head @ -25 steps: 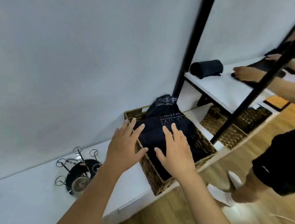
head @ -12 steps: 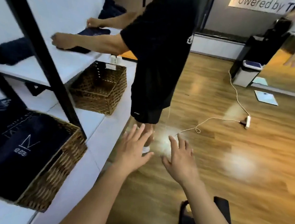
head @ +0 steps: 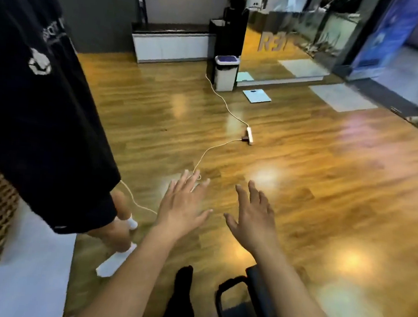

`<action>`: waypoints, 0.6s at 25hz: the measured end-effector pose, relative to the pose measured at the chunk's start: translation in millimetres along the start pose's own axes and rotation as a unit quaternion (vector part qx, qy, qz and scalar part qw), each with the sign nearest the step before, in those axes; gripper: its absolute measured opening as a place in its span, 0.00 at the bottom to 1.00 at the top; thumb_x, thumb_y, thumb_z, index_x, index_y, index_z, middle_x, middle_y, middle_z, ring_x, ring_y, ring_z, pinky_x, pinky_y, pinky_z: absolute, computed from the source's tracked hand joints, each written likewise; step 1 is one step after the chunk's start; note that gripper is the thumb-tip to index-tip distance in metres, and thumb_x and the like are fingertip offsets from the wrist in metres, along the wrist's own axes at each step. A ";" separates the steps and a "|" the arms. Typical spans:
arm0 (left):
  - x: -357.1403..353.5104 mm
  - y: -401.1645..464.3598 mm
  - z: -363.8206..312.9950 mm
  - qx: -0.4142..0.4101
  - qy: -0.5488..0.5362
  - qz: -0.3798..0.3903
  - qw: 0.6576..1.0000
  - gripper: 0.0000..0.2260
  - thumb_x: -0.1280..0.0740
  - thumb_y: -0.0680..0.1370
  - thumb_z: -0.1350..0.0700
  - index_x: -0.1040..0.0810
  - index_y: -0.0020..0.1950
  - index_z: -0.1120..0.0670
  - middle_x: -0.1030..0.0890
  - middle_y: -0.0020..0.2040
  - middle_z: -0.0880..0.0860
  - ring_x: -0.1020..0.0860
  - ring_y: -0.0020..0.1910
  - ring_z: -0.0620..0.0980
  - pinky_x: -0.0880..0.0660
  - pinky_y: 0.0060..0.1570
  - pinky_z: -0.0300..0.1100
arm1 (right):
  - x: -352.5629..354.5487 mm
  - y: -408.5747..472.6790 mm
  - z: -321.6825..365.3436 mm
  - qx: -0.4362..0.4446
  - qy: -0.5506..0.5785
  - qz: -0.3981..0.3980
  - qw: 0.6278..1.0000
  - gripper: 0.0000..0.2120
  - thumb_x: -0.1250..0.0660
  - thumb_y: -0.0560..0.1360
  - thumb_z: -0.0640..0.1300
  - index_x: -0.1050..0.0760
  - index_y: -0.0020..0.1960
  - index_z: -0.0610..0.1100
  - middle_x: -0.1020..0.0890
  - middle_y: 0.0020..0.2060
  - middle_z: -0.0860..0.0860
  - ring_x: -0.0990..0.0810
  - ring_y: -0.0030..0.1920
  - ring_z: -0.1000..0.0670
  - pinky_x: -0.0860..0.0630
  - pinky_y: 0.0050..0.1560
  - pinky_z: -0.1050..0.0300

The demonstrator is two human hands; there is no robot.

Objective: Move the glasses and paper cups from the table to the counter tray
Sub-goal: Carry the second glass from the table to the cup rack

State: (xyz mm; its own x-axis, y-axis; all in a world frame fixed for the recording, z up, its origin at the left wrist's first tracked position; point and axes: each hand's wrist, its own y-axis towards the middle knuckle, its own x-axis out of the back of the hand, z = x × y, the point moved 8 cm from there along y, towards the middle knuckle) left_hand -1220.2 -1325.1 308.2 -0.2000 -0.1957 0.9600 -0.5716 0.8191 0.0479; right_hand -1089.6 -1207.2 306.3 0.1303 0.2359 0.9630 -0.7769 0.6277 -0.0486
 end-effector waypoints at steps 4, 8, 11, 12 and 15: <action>-4.6 125.6 -9.5 -0.059 -0.007 0.016 0.998 0.35 0.36 0.79 0.36 0.46 0.82 0.40 0.53 0.85 0.48 0.57 0.83 0.52 0.56 0.79 0.53 | 17.8 92.1 -40.4 -0.071 -0.002 -0.008 0.997 0.37 0.38 0.80 0.62 0.52 0.81 0.53 0.53 0.82 0.47 0.49 0.80 0.38 0.43 0.76 0.35; -11.0 244.0 -42.1 -0.135 0.016 0.047 0.990 0.35 0.37 0.78 0.33 0.47 0.81 0.39 0.52 0.85 0.47 0.56 0.83 0.52 0.55 0.79 0.55 | 48.8 170.2 -84.4 -0.146 -0.007 -0.038 0.989 0.38 0.39 0.80 0.63 0.51 0.82 0.52 0.51 0.82 0.45 0.46 0.79 0.37 0.39 0.75 0.37; -32.9 294.7 -85.8 -0.192 0.015 0.070 0.979 0.35 0.37 0.78 0.33 0.46 0.81 0.40 0.52 0.85 0.47 0.56 0.83 0.51 0.55 0.79 0.54 | 60.6 186.5 -124.3 -0.205 -0.003 -0.048 0.977 0.37 0.39 0.80 0.63 0.52 0.81 0.52 0.51 0.82 0.46 0.45 0.79 0.38 0.39 0.74 0.37; -37.3 305.7 -98.9 -0.209 0.011 0.075 0.975 0.35 0.38 0.78 0.33 0.46 0.81 0.40 0.52 0.85 0.47 0.57 0.83 0.51 0.55 0.79 0.55 | 61.0 189.2 -135.2 -0.216 0.000 -0.045 0.975 0.37 0.39 0.80 0.62 0.52 0.81 0.52 0.52 0.82 0.46 0.46 0.79 0.38 0.39 0.74 0.37; -71.8 366.5 -171.4 -0.284 0.000 0.105 0.953 0.34 0.39 0.79 0.33 0.47 0.82 0.40 0.53 0.85 0.47 0.58 0.83 0.51 0.55 0.80 0.55 | 75.7 207.1 -213.3 -0.299 0.016 -0.067 0.952 0.37 0.40 0.80 0.62 0.53 0.82 0.53 0.53 0.82 0.47 0.47 0.80 0.38 0.41 0.76 0.37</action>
State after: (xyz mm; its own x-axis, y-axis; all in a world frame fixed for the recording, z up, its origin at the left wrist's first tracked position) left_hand -1279.0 -918.5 304.1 -0.2618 0.0051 0.9651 0.0044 1.0000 -0.0041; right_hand -1109.2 -901.1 312.6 0.2299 0.1398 0.9631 -0.2642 0.9614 -0.0765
